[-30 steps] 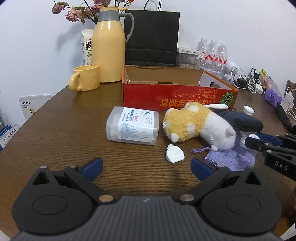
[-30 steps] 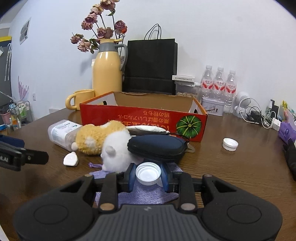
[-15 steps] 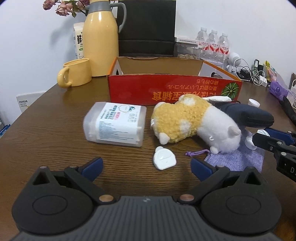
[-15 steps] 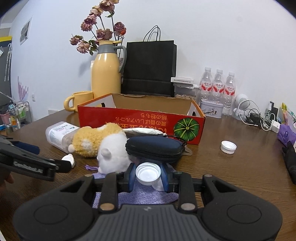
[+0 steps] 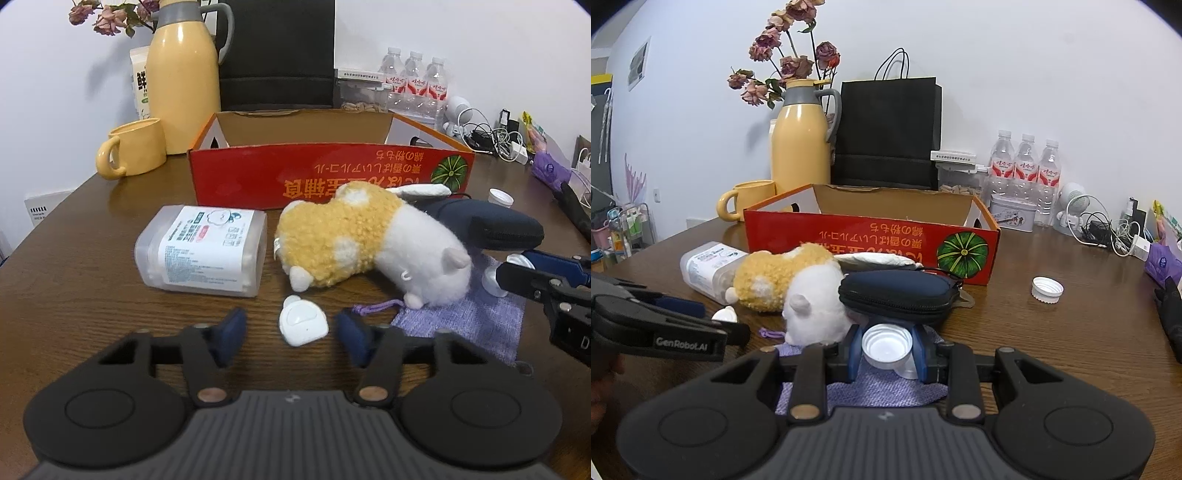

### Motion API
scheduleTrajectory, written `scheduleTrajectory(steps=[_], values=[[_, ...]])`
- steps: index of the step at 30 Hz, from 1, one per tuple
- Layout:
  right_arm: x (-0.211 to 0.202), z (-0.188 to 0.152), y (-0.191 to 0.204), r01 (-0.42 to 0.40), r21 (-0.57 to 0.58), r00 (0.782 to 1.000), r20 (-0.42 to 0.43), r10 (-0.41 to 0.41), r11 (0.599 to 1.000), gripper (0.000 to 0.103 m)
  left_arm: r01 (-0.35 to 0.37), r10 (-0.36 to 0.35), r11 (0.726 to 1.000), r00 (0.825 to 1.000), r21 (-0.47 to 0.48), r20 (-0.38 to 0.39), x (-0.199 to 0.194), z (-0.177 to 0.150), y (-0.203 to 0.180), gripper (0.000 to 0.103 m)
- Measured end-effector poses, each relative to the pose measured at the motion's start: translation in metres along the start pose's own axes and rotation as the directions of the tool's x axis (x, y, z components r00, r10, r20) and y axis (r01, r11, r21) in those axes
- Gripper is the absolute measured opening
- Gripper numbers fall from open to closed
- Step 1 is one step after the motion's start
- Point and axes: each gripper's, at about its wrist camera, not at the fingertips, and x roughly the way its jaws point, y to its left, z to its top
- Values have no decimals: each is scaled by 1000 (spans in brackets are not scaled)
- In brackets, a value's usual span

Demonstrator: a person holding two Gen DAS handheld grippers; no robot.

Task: Organize objects
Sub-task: 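Grasp the white heart-shaped piece with the left tool while the right tool holds the cap, then carry the white piece and cap over the box and open both tools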

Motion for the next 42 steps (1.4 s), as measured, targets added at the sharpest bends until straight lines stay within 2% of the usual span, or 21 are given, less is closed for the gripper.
scheduleTrajectory(steps=[1, 16, 24, 33, 38, 42], values=[[0, 0, 0, 0, -1, 1000, 0, 0, 1000, 27, 3, -3, 1000, 1000, 3, 5, 0, 0, 0, 29], [-4, -1, 0, -1, -8, 1000, 23, 1, 1000, 27, 20, -20, 1000, 998, -5, 61, -19, -3, 5, 29], [-16, 0, 8, -43, -39, 997, 59, 45, 998, 27, 51, -50, 999, 986, -3, 160, -47, 12, 9, 29], [-22, 45, 11, -49, -88, 979, 191, 65, 995, 27, 56, -48, 998, 959, -20, 280, -55, 52, 8, 29], [-3, 76, 7, -36, -91, 972, 230, 56, 995, 27, 53, -37, 998, 945, -40, 325, -45, 83, 7, 29], [23, 99, 0, -37, -73, 970, 239, 53, 997, 27, 45, -23, 997, 941, -58, 337, -27, 106, 6, 29]])
